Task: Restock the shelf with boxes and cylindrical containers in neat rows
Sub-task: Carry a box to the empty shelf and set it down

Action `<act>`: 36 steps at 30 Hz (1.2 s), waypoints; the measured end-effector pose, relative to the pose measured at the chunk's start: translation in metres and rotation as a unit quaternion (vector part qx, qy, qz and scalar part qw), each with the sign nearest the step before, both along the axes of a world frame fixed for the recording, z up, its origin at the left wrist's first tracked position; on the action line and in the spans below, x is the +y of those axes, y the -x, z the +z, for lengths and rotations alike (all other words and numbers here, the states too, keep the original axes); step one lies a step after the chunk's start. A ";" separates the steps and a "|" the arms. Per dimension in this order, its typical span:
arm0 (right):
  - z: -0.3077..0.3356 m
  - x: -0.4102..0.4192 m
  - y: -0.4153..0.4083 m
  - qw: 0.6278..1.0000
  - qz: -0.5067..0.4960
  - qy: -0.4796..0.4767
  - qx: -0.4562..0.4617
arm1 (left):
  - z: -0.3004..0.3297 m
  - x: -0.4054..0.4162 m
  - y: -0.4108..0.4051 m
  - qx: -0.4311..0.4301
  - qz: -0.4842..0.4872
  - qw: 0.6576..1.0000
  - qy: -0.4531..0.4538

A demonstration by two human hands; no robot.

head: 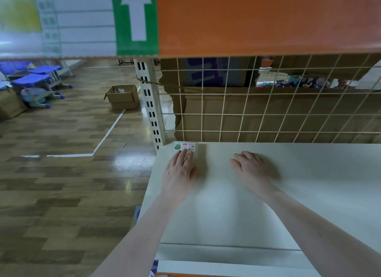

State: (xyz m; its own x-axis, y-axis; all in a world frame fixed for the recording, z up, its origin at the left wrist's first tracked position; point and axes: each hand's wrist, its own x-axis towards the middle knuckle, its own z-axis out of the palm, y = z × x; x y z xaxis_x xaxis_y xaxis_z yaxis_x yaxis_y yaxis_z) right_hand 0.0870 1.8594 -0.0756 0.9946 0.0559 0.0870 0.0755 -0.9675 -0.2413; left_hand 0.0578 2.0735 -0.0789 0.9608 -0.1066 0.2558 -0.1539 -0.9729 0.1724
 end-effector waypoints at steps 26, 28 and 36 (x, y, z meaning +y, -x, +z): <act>0.001 0.001 0.014 0.997 -0.071 0.036 -0.021 | 0.002 0.002 -0.001 0.060 0.004 0.998 -0.010; 0.000 -0.001 0.022 0.994 -0.098 0.028 -0.040 | 0.003 0.000 0.003 0.054 -0.002 0.998 -0.013; 0.010 -0.033 0.069 0.984 -0.169 0.030 -0.054 | 0.014 -0.009 0.039 0.036 -0.029 0.999 0.015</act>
